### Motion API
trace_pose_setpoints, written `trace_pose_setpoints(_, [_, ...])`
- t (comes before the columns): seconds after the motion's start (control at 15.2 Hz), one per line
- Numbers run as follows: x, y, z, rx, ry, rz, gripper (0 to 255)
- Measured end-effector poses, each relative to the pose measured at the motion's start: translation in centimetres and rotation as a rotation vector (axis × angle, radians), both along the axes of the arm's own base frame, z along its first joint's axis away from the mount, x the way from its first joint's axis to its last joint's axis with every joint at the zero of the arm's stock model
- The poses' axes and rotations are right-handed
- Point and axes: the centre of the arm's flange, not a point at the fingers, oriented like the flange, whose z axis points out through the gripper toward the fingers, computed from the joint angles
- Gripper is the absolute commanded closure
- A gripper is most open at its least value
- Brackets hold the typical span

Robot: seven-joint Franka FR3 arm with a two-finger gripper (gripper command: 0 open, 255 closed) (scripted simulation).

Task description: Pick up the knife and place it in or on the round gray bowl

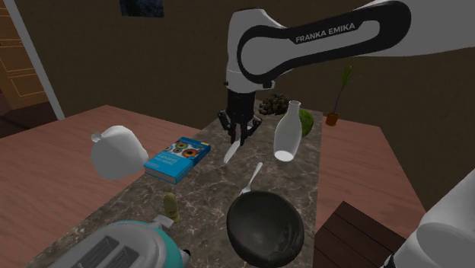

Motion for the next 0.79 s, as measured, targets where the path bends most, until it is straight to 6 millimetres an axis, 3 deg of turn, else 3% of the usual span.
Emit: trace_pose_setpoints(0.79, [-14.1,6.7,1.3,-0.001,0.0,0.001,255])
